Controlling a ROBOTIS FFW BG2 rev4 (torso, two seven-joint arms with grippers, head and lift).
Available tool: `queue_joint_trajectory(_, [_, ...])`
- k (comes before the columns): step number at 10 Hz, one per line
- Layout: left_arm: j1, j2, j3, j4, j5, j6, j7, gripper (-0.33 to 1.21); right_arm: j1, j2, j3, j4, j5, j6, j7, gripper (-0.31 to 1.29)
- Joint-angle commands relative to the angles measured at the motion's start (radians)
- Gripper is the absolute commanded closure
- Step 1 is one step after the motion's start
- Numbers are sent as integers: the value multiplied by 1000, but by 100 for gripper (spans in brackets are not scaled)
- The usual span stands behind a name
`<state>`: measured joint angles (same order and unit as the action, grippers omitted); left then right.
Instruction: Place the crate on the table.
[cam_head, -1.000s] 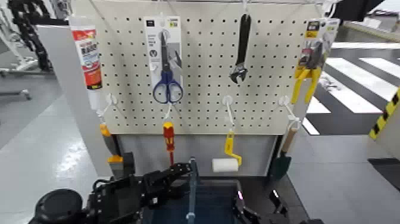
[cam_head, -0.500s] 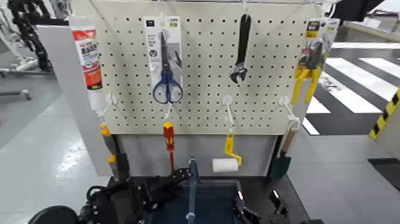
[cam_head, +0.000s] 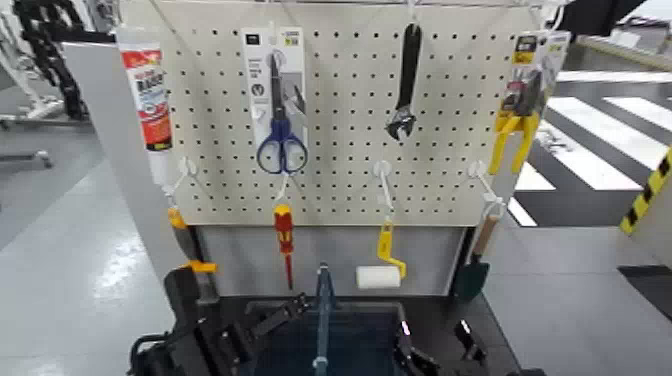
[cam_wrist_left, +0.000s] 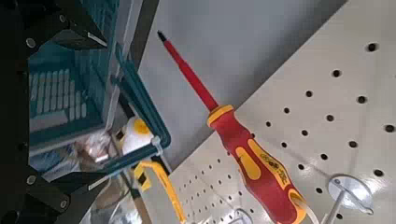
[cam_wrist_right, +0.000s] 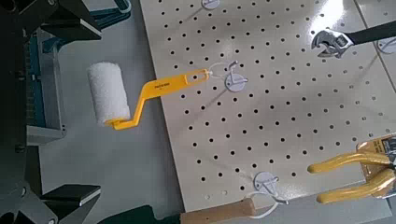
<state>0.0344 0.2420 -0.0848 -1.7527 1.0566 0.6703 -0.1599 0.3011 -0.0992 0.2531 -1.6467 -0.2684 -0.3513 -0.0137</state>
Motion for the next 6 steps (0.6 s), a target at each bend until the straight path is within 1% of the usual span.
queue_joint_trajectory(1, [73, -23, 5, -85, -242, -169, 10, 28, 1, -1, -1, -2, 0, 0, 0, 14])
queue_joint_trajectory(2, [94, -29, 8, -102, -323, -222, 7, 28, 3, 1, -3, -2, 0, 0, 0, 14])
queue_joint_trajectory(3, [124, -36, 4, -102, -399, -322, 3, 26, 4, 1, -3, -4, 1, 0, 0, 14])
queue_joint_trajectory(4, [150, -53, 5, -103, -489, -397, 3, 24, 6, 1, -5, -5, 1, 0, 0, 14])
queue_joint_trajectory(5, [168, -61, 7, -102, -569, -452, 0, 21, 6, 1, -6, -7, 3, 0, 0, 14])
queue_joint_trajectory(6, [183, -63, 5, -96, -642, -517, -3, 19, 7, 1, -6, -7, 3, 0, 0, 14])
